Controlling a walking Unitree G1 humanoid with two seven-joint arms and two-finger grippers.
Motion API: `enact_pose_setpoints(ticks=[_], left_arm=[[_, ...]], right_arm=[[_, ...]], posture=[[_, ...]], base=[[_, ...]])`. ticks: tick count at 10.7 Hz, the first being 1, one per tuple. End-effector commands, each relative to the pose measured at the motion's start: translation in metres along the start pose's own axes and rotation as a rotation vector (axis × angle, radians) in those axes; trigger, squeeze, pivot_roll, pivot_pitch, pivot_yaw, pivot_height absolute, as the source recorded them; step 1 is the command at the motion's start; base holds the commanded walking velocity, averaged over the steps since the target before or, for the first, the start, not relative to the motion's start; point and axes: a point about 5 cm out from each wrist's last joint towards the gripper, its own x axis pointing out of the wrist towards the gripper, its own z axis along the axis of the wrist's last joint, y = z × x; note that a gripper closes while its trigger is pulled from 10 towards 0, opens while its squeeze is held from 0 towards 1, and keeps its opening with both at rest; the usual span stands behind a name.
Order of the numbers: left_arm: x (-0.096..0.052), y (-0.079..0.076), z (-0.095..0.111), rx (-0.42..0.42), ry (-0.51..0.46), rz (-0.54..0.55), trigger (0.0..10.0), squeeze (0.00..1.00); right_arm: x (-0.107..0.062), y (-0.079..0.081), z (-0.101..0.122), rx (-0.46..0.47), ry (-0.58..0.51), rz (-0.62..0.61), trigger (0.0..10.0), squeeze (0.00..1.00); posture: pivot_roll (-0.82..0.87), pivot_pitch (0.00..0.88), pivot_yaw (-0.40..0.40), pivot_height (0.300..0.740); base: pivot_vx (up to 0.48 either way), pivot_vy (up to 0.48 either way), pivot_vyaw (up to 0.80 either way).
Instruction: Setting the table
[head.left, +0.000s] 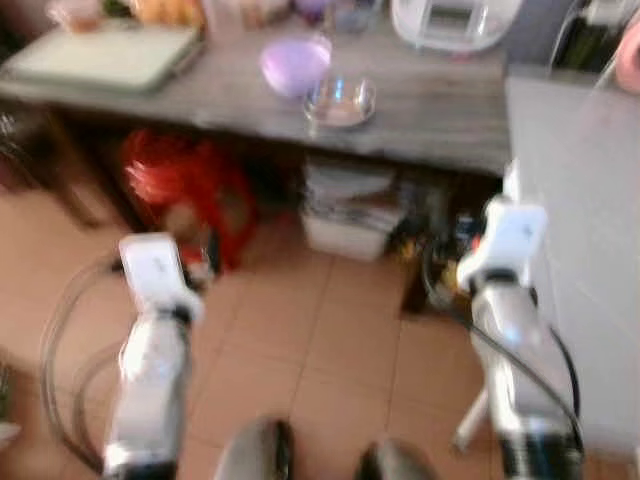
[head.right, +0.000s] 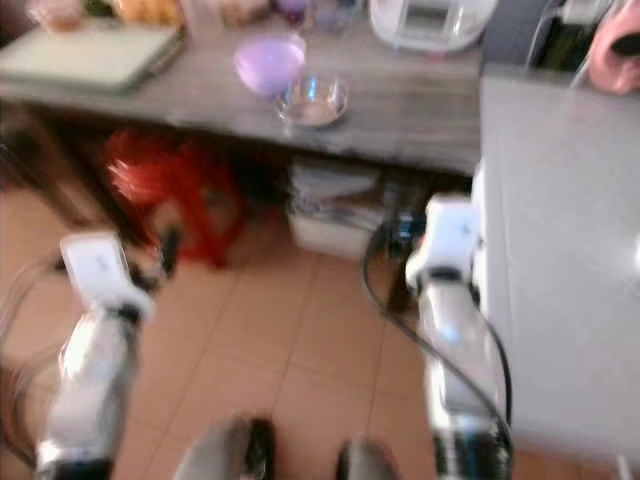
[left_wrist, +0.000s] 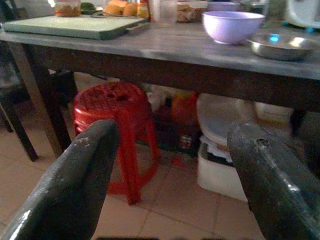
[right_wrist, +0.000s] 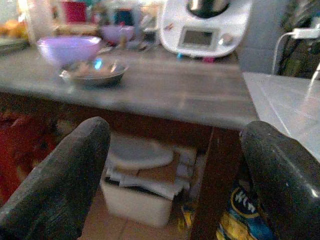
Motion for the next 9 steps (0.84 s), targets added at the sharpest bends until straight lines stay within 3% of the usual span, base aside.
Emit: enact_pose_setpoints(ticks=[1, 3, 5, 9], left_arm=[[0.002, -0.002, 0.005, 0.015, -0.023, -0.008, 10.0, 0.0], [-0.001, -0.005, 0.005, -0.015, -0.04, -0.044, 10.0, 0.0], [0.002, -0.007, 0.007, 0.014, -0.041, -0.046, 10.0, 0.0], [0.002, -0.014, 0.009, -0.006, -0.049, -0.086, 10.0, 0.0]], right_arm=[[-0.003, 0.0, -0.004, -0.024, 0.023, 0.012, 10.0, 0.0], [-0.005, -0.002, -0.008, -0.089, 0.041, -0.023, 10.0, 0.0], [-0.001, 0.003, -0.01, 0.067, 0.061, -0.047, 10.0, 0.0], [0.004, 0.006, 0.002, 0.069, 0.01, -0.002, 10.0, 0.0]], posture=[[-0.04, 0.07, 0.017, 0.74], [-0.04, 0.08, 0.017, 0.74], [-0.05, 0.105, 0.022, 0.74], [-0.06, 0.113, 0.028, 0.74]], base=[[-0.292, 0.0, 0.0], [0.0, 0.0, 0.0], [0.0, 0.0, 0.0], [0.0, -0.244, 0.0]])
